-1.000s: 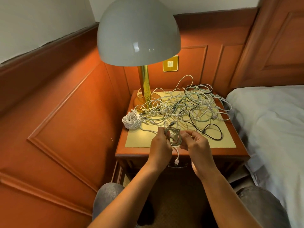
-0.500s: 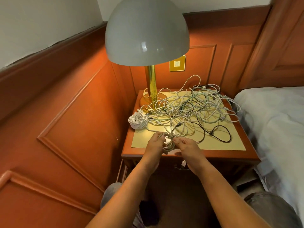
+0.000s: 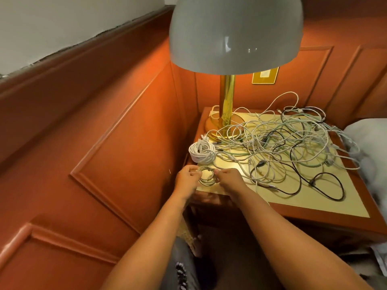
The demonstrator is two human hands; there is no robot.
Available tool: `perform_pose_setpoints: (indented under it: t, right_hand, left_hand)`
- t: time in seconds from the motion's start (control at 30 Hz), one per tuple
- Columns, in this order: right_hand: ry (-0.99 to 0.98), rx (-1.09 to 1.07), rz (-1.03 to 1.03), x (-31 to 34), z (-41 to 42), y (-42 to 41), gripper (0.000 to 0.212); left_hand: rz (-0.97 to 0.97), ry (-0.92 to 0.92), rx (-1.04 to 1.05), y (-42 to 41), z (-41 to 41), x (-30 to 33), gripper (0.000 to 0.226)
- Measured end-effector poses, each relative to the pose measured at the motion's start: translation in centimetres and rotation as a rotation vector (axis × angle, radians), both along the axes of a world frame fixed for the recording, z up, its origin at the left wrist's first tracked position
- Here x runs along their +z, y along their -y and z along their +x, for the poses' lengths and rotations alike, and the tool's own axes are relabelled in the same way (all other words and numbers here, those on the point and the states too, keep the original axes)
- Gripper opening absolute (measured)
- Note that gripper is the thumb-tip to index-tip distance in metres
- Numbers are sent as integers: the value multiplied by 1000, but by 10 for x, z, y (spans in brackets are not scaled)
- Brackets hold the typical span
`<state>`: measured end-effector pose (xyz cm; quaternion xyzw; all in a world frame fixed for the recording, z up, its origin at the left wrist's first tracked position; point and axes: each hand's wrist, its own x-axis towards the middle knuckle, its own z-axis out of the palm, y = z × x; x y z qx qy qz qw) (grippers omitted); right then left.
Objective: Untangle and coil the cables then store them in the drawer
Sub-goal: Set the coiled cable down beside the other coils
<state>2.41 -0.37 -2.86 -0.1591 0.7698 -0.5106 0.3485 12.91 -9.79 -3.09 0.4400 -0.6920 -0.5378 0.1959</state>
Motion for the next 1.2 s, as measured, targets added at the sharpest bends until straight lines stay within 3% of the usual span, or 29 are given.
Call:
perform_pose_setpoints:
  t: [0.1,0.23,0.43,0.6,0.8,1.03,1.2]
  right_hand:
    - [-13,2,56,-5,-8,23,30]
    - [-125,103,179,-4,-19,41,23]
    - [-529,323,335,1,-25,49,23]
    - [-668,389,359,4,-23,43,23]
    - [-600,449,338,3,-25,37,25]
    - [-552,318,268,2,-23,33,18]
    - [-415,217,181,-4,-22,29,16]
  left_hand:
    - [-139,80,12,20,-7,-11,12]
    - [-172,73,51,29,-11,-17,8]
    - [-330,88,46,27,-9,-25,14]
    - [-462,182,-41,23,-2,-31,28]
    - [-451,184,-82,20,5,-30,35]
    - [-398,131,-58,19,8,-23,33]
    - [-305,73,-3,21,9,-21,31]
